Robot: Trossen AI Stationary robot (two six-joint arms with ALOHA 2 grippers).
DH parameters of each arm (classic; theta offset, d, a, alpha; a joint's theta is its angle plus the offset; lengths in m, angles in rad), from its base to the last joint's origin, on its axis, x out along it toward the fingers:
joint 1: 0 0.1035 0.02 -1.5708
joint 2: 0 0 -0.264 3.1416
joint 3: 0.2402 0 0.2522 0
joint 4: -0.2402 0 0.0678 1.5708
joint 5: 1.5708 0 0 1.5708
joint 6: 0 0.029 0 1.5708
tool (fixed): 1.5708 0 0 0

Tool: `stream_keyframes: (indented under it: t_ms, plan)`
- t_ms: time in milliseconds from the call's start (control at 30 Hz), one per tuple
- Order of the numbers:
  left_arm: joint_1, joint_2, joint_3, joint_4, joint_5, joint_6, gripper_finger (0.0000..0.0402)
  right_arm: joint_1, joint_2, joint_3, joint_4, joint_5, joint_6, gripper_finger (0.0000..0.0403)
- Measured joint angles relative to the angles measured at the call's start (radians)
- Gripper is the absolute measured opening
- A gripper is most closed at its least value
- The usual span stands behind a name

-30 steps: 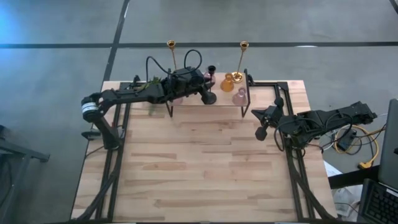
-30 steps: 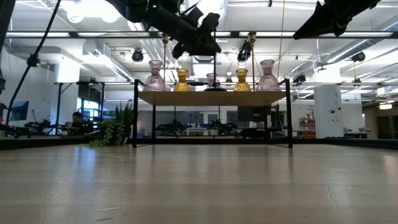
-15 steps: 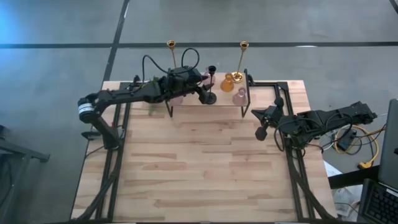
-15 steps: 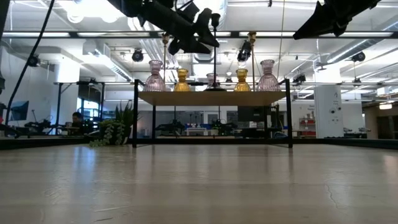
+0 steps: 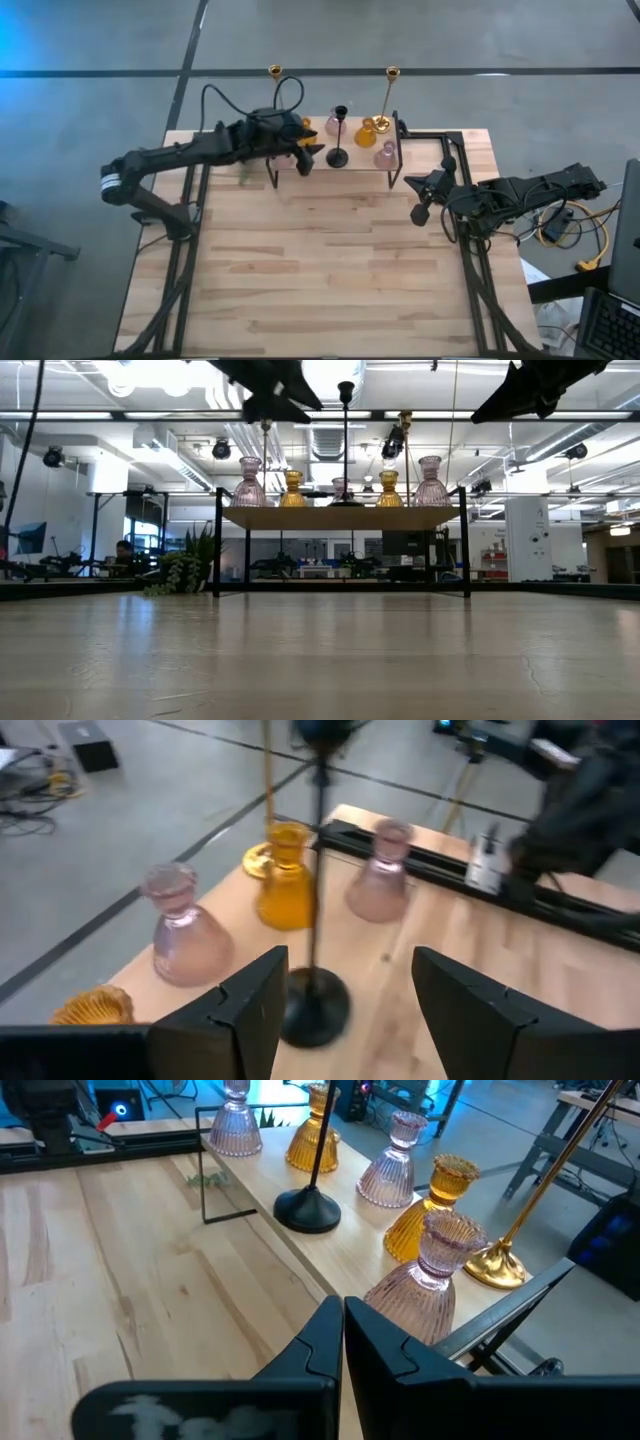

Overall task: Pick & Place candle stick holders
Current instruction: Return to Home Position

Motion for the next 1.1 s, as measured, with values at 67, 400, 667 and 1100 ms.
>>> stream_keyframes:
  t_ms: [67, 400, 667, 1100]
  plan:
    - [-0.025, -0.033, -0.009, -0.026, 0.009, 0.009, 0.0218, 0.0, 0.0, 0.0, 0.0, 0.0, -0.002, 0.0008]
    - [-0.182, -0.24, -0.168, -0.015, 0.016, 0.004, 0.0218, 0.0, 0.001, 0.0, 0.0, 0.0, 0.0, 0.0008]
    - [-0.289, -0.377, -0.329, 0.131, 0.017, -0.02, 0.0218, 0.0, 0.001, 0.0, 0.0, 0.0, -0.003, 0.0008]
    - [-0.308, -0.425, -0.539, 0.241, 0.062, -0.097, 0.0187, 0.0, 0.001, 0.0, 0.0, -0.001, -0.003, 0.0008]
